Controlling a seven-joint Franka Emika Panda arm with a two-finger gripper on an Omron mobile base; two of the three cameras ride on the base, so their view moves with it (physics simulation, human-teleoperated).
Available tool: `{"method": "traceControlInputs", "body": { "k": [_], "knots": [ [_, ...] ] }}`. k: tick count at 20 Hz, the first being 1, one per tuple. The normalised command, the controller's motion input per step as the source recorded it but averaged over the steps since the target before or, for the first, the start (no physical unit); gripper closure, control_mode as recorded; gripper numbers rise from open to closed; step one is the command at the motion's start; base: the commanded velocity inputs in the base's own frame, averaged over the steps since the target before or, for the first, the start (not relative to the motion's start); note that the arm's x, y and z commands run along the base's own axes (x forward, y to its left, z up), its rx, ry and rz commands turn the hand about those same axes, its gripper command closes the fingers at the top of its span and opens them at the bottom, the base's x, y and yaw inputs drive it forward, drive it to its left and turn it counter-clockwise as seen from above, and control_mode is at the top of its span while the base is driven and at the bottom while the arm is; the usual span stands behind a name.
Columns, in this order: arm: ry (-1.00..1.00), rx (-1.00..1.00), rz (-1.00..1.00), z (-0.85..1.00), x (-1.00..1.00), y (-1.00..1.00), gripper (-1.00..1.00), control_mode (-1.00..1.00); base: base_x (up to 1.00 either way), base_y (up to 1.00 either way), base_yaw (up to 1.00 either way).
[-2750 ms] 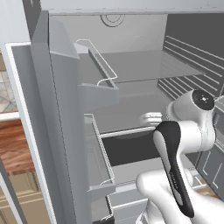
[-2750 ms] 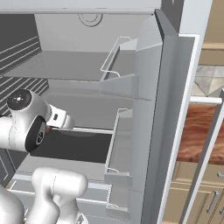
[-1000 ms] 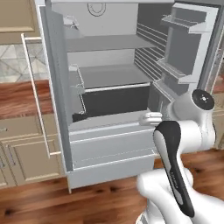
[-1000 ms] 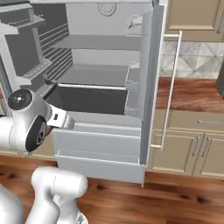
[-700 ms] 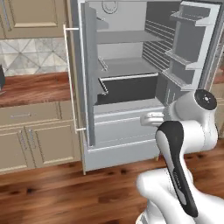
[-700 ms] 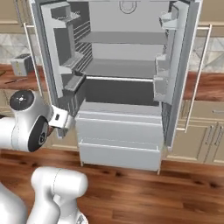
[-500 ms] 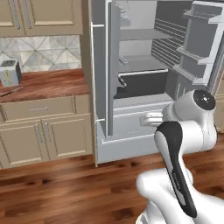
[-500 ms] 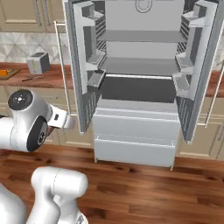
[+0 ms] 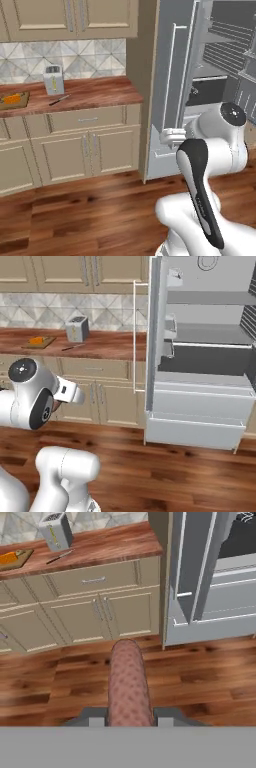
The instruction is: Retrieve the sausage and cheese from the fridge and place them on the cutting board on the counter.
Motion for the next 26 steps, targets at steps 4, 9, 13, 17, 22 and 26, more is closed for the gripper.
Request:
{"method": "traceControlInputs", "body": {
  "k": [4,9,13,17,22,26],
  "knots": [
    [0.0,0.0,0.0,0.0,0.0,0.0,1.0,1.0,0.84,1.0,0.0],
    [0.0,0.0,0.0,0.0,0.0,0.0,1.0,1.0,1.0,1.0,0.0],
    [0.0,0.0,0.0,0.0,0.0,0.0,1.0,1.0,0.92,1.0,0.0],
    [0.0,0.0,0.0,0.0,0.0,0.0,1.0,1.0,0.61,1.0,0.0],
    [0.0,0.0,0.0,0.0,0.0,0.0,1.0,1.0,0.47,1.0,0.0],
    [0.0,0.0,0.0,0.0,0.0,0.0,1.0,1.0,0.19,1.0,0.0]
  ]
}}
